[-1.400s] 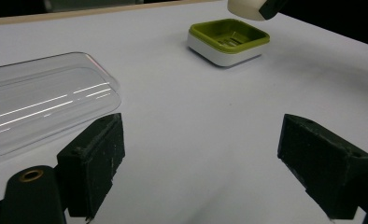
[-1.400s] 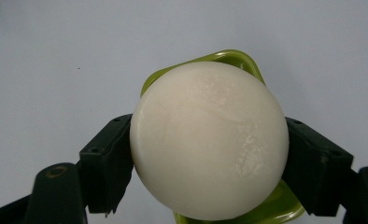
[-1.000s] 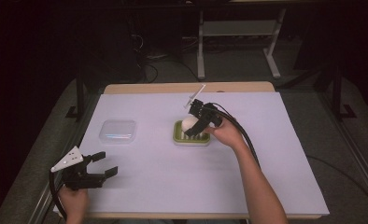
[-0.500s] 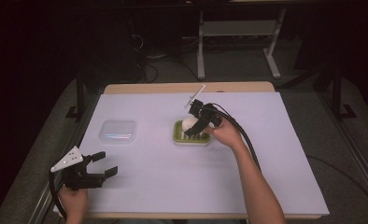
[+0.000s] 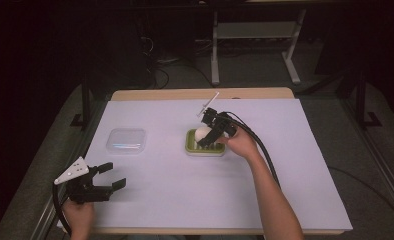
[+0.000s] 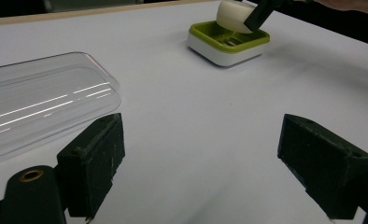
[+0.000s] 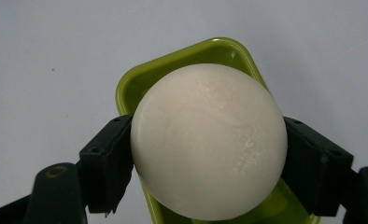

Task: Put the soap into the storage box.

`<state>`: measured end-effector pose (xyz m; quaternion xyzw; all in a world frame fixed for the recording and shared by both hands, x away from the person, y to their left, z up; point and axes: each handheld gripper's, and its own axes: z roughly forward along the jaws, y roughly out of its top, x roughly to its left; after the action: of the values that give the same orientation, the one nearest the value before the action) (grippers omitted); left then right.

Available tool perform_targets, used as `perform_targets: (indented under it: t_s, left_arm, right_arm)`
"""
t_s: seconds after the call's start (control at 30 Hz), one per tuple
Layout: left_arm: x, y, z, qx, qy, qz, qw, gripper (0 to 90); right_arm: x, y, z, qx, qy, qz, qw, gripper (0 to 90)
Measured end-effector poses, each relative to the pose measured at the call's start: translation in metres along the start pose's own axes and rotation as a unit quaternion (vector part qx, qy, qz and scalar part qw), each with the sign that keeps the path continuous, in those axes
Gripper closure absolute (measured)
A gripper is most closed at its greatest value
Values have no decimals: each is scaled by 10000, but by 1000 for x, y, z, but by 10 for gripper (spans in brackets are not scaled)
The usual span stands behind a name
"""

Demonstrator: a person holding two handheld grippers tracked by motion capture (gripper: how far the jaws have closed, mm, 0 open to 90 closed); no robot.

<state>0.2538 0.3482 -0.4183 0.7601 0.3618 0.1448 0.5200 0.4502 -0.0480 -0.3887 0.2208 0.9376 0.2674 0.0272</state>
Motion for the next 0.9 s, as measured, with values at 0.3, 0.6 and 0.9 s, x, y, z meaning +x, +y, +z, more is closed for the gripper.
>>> perform_targets:
  t_s: [0.3, 0.6, 0.9]
  left_arm:
    - [0, 0, 0, 10, 2, 9, 10000, 145]
    - [0, 0, 0, 7, -3, 18, 10000, 145]
    - [0, 0, 0, 14, -5, 15, 10000, 145]
  right_arm:
    - [-2, -1, 5, 67, 4, 42, 10000, 230]
    - [-2, -1, 11, 188, 38, 77, 9998, 230]
    - [-4, -5, 14, 171, 28, 154, 9997, 229]
